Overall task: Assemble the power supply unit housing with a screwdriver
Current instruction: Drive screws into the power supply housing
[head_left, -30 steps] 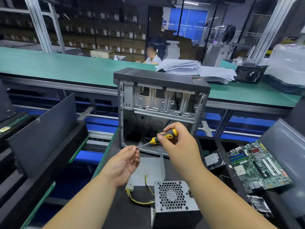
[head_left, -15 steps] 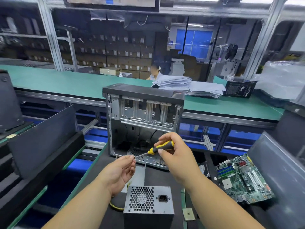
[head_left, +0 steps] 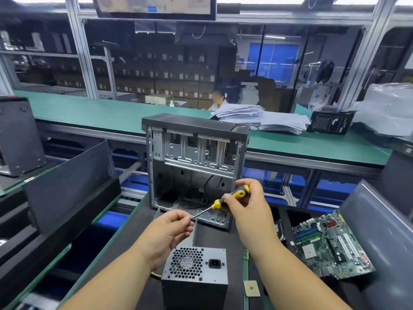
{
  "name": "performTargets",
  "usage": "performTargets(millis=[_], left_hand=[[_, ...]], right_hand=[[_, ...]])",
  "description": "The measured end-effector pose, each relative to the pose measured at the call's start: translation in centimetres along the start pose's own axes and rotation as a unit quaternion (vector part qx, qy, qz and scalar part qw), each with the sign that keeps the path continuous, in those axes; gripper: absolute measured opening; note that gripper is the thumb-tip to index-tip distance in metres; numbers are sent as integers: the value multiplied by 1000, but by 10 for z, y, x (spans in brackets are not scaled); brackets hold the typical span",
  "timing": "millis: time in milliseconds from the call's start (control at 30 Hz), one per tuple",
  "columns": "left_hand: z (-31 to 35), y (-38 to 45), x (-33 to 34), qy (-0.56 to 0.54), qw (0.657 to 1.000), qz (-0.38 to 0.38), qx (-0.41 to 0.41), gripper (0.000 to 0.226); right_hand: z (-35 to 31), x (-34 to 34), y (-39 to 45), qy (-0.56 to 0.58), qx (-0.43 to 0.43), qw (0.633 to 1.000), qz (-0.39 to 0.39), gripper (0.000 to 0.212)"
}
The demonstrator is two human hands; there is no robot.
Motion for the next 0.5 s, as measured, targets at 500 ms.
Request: performTargets(millis=[500], left_hand=[[-36,21,-66,330,930,55,-149,17]], right_hand=[[19,50,2,-168,-2,984,-63,29]])
Point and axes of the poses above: each hand's wrist, its own y-axis towards the middle knuckle, its own x-axis out of the palm, z = x × y, the point moved 2 cm from there along y, towards the middle knuckle, and after that the axes turned 3 degrees about z, right-handed, at the moved point
